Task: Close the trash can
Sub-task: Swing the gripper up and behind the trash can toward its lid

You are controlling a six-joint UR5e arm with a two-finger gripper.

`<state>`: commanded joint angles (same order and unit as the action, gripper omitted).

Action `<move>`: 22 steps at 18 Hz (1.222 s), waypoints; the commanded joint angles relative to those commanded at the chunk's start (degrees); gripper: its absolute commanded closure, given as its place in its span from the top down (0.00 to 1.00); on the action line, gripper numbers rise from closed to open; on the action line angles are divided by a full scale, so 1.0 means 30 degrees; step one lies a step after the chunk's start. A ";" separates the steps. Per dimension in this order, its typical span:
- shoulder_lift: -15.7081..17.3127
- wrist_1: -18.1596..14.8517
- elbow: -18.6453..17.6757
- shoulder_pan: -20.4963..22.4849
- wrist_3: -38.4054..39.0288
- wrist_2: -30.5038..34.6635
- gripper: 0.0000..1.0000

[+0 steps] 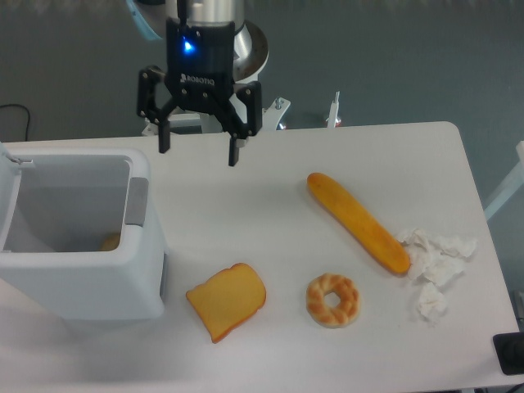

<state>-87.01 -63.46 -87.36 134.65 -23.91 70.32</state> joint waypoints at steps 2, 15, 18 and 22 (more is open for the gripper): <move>0.0088 0.0000 0.0088 -0.0088 0.0701 -0.0702 1.00; 0.0469 0.0469 0.0498 -0.0966 0.3225 -0.7352 1.00; 0.0586 0.0469 0.0557 -0.1404 0.3255 -0.8554 1.00; 0.0790 0.0468 0.0528 -0.2255 0.3371 -0.8645 1.00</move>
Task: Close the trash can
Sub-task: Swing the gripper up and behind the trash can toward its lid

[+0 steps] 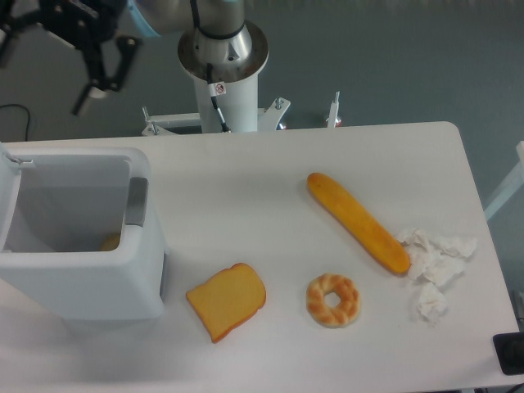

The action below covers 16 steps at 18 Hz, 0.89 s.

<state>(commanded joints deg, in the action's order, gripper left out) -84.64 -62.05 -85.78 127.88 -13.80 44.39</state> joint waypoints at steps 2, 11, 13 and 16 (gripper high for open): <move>0.0118 0.0030 0.0058 -0.0321 0.0001 -0.0262 1.00; 0.0353 0.0059 0.0000 -0.1991 0.0264 -0.0938 1.00; 0.0265 0.0059 0.0000 -0.2256 0.0264 -0.1403 1.00; 0.0265 0.0059 -0.0029 -0.2286 0.0206 -0.2838 1.00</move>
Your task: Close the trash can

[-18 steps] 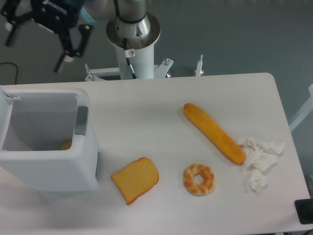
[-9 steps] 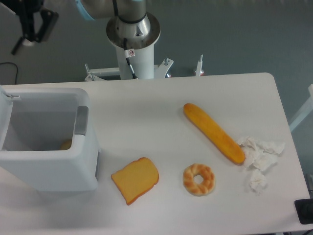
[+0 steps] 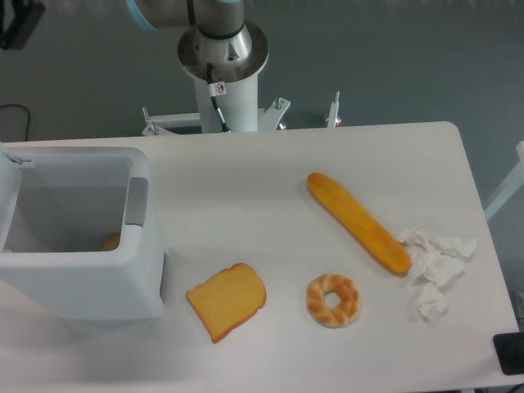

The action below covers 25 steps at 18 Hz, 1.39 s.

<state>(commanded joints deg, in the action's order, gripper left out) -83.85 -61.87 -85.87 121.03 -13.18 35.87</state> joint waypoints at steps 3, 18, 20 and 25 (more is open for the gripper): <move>-0.0116 0.0087 0.0029 -0.0204 -0.0088 -0.0823 1.00; -0.1581 0.0469 -0.0147 -0.2372 -0.0088 -0.1528 1.00; -0.1640 0.0498 -0.0117 -0.2489 -0.0088 -0.1528 1.00; -0.2341 0.0790 0.0058 -0.3045 -0.0205 -0.1528 1.00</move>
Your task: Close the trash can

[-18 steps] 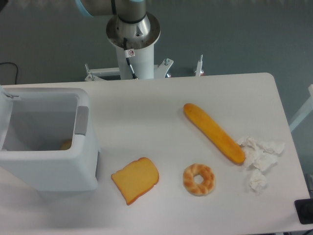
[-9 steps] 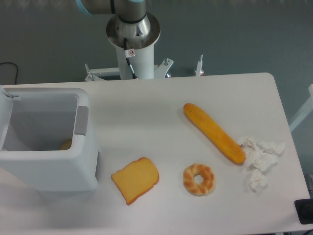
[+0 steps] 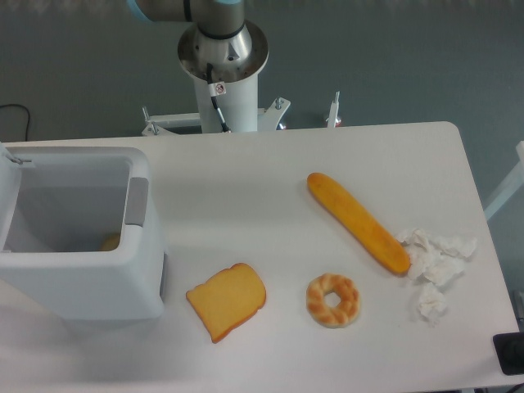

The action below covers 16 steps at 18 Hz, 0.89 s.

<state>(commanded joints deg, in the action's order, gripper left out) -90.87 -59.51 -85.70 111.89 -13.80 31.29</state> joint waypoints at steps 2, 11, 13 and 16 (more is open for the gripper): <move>-0.0265 0.0351 0.0088 -0.0119 0.0000 0.0000 1.00; -0.0969 0.0500 0.0410 -0.0178 0.0000 0.0117 1.00; -0.1057 0.0616 0.0469 -0.0149 0.0000 0.0175 1.00; -0.1203 0.0646 0.0498 -0.0149 0.0000 0.0205 1.00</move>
<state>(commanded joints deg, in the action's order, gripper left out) -94.48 -57.57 -84.20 111.44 -13.80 31.90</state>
